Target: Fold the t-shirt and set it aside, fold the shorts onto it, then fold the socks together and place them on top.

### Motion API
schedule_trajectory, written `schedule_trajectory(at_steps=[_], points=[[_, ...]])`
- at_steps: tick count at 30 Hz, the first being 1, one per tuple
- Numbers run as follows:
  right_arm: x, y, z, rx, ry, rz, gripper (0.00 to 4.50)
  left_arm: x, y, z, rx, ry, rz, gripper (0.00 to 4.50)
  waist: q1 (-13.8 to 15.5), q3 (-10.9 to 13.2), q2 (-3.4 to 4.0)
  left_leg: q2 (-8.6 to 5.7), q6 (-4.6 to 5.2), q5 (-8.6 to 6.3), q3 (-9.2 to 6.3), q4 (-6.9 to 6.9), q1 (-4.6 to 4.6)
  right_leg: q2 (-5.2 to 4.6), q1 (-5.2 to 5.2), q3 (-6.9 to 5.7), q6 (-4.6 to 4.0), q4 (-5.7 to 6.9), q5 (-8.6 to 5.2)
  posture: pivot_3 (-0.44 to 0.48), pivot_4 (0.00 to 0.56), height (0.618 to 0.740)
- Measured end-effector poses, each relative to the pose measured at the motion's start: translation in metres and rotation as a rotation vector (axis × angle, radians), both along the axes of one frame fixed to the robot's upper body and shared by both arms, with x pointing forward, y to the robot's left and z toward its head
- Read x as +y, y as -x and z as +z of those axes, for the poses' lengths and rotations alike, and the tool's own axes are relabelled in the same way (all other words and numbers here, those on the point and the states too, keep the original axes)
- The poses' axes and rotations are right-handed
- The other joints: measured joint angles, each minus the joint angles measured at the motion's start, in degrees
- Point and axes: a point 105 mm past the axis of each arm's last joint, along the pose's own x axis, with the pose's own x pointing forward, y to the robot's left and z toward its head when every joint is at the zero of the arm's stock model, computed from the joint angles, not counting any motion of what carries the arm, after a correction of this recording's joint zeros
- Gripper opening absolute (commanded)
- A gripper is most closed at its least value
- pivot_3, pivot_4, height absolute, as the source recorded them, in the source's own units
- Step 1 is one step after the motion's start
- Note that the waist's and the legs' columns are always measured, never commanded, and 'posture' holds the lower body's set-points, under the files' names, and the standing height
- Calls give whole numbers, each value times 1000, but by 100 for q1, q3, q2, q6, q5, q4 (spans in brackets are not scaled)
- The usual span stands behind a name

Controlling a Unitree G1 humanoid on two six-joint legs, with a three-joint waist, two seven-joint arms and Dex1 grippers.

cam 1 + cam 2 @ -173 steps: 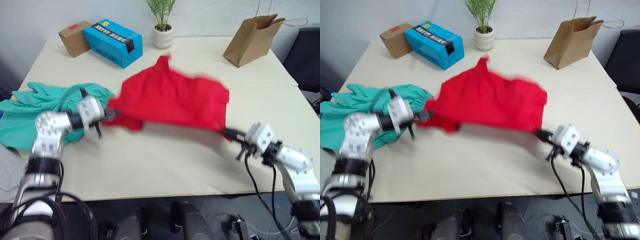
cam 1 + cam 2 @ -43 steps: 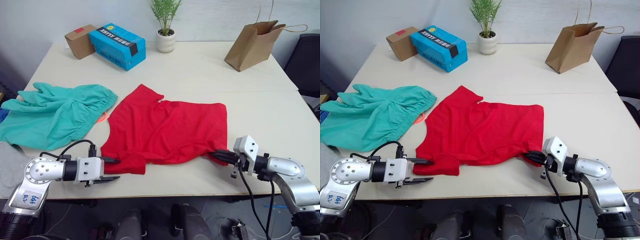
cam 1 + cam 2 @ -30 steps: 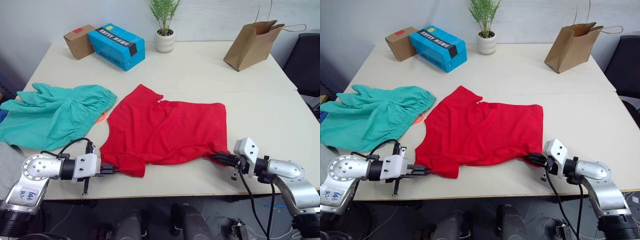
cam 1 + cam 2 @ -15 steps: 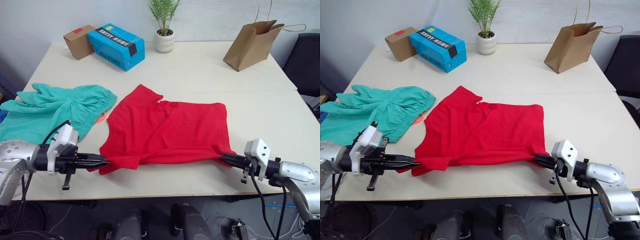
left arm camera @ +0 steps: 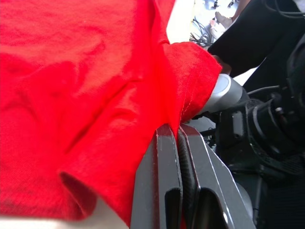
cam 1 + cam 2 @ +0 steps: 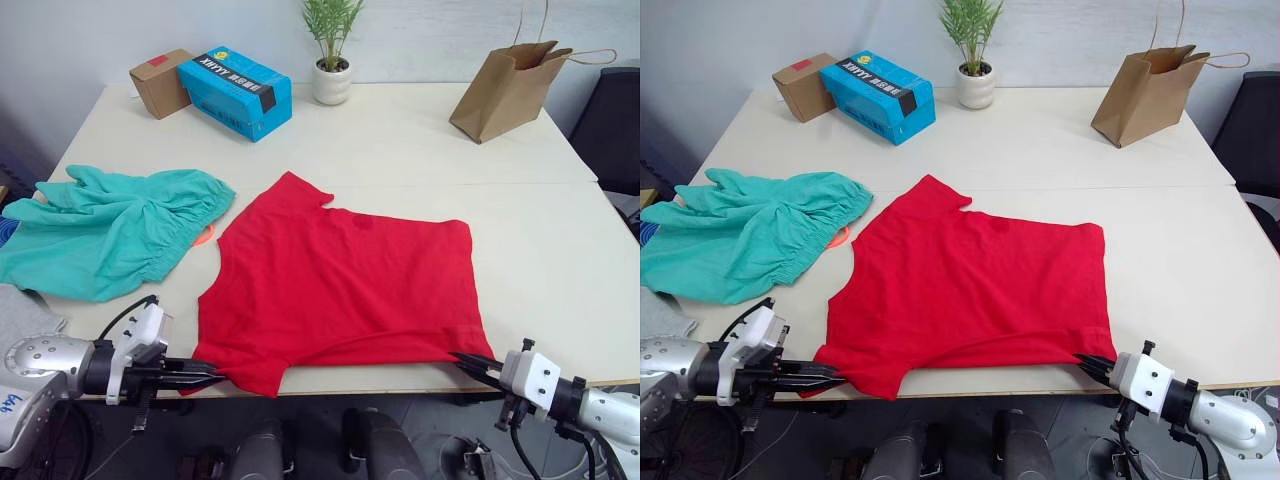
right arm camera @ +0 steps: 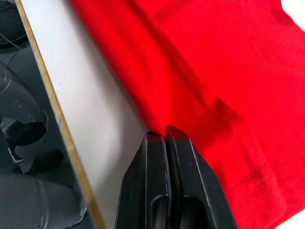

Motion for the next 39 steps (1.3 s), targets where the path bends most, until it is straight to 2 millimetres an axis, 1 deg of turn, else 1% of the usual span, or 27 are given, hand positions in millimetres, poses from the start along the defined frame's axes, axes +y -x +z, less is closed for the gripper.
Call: schedule_trajectory(at_steps=[2, 4, 5, 6, 7, 9, 11, 13, 15, 16, 19, 21, 24, 28, 30, 33, 34, 35, 39], points=[[3, 5, 1, 60, -46, 14, 1236, 0, -1, 0, -11, -2, 1, 0, -7, 0, 1, 2, 2, -1, -1, -2, 3, 0, 0, 0, -7, 2, -4, 0, 150, 740], [1, 18, -2, 187, -36, 57, 1916, -1, -1, 0, -19, -4, -1, 0, 5, -3, 5, 2, 18, -9, -2, -8, 5, 0, 0, -2, -10, 1, -6, 0, 150, 740], [0, 27, -4, 284, -41, 79, 2257, -1, -1, 1, -24, -6, -3, 0, 8, -3, 6, 2, 23, -12, -4, -9, 5, -1, 0, -3, -12, 1, -7, 0, 150, 740], [-4, 35, 0, 381, -54, 87, 2257, 0, -2, 1, -30, -9, -6, 0, 16, -4, 8, 2, 27, -12, -5, -8, 5, -1, 0, -4, -12, 2, -7, 0, 150, 740], [-8, 37, 5, 422, -66, 78, 2257, 1, -2, 1, -30, -11, -5, 0, 27, -7, 4, 2, 29, -12, -10, -9, 7, -1, 4, -7, -12, 0, -7, 0, 150, 740], [-15, 35, 21, 470, -99, 58, 2257, 1, -4, 1, -37, -15, -6, 0, 8, -12, -6, 4, 31, -11, -13, -8, 6, 0, 6, -12, -17, -1, -4, 0, 150, 740], [-22, 31, 32, 521, -96, 63, 2257, 1, -4, 2, -46, -18, -14, 0, -2, -14, -8, 4, 32, -10, -13, -8, 10, 1, 10, -12, -18, -3, -4, 0, 150, 740], [-36, 5, 53, 462, -91, 32, 2257, 1, -4, 2, -52, -23, -19, 0, -25, -14, -11, 5, 40, -4, -12, -8, 7, 4, 10, -11, -22, -14, -1, 0, 150, 740], [-44, -16, 70, 398, -81, 12, 2257, 1, -4, 2, -55, -27, -22, 0, -7, -14, -9, 5, 38, -3, -12, -13, 6, 5, 5, -13, -25, -19, -2, 0, 150, 740], [-46, -23, 73, 387, -64, 20, 2257, 1, -4, 1, -53, -28, -21, 0, 1, -14, -9, 4, 36, -1, -13, -21, 7, 6, 4, -15, -28, -20, -4, 0, 150, 740], [-45, -33, 60, 430, 11, 70, 2257, 1, -3, 0, -49, -29, -21, 0, 59, -14, -9, 5, 48, 16, -20, -35, 1, 8, -4, -28, -35, -18, -10, 0, 150, 740], [-45, -43, 51, 457, 34, 82, 2257, 0, -3, 0, -49, -30, -21, 0, 75, -14, -6, 5, 21, 28, -18, -36, -2, 9, -7, -29, -35, -16, -13, 0, 150, 740], [-43, -53, 43, 478, 67, 99, 2257, 0, -3, 1, -53, -30, -22, 0, 88, -14, -5, 5, 20, 29, -16, -30, -5, 10, -8, -30, -33, -13, -13, 0, 150, 740], [-46, -60, 31, 507, 111, 99, 2257, -1, -3, 1, -56, -31, -24, 0, 109, -14, -5, 5, 22, 30, -16, -17, -3, 9, -5, -28, -28, -5, -9, 0, 150, 740], [-46, -59, 25, 527, 126, 110, 2257, -1, -2, 1, -58, -31, -26, 0, 120, -14, -5, 5, 19, 27, -17, -17, -2, 8, -4, -28, -28, -2, -8, 0, 150, 740], [-46, -57, 23, 535, 125, 127, 2257, -1, -2, 1, -60, -31, -29, 0, 124, -15, -4, 6, 18, 29, -18, -18, -1, 8, -4, -28, -28, 0, -7, 0, 150, 740], [-46, -57, 23, 538, 126, 132, 1888, -1, -2, 1, -61, -31, -30, 0, 124, -15, -4, 6, 19, 30, -18, -18, -1, 8, -5, -28, -28, 0, -7, 0, 150, 740], [-46, -56, 23, 540, 128, 135, 1707, -1, -2, 1, -62, -32, -31, 0, 124, -15, -3, 6, 21, 31, -18, -18, -1, 8, -5, -28, -28, 0, -7, 0, 150, 740], [-44, -55, 21, 540, 123, 142, 313, -1, -2, 1, -68, -35, -33, 0, 113, -16, -2, 7, 21, 31, -18, -19, -1, 8, -5, -28, -28, 1, -7, 0, 150, 740]])
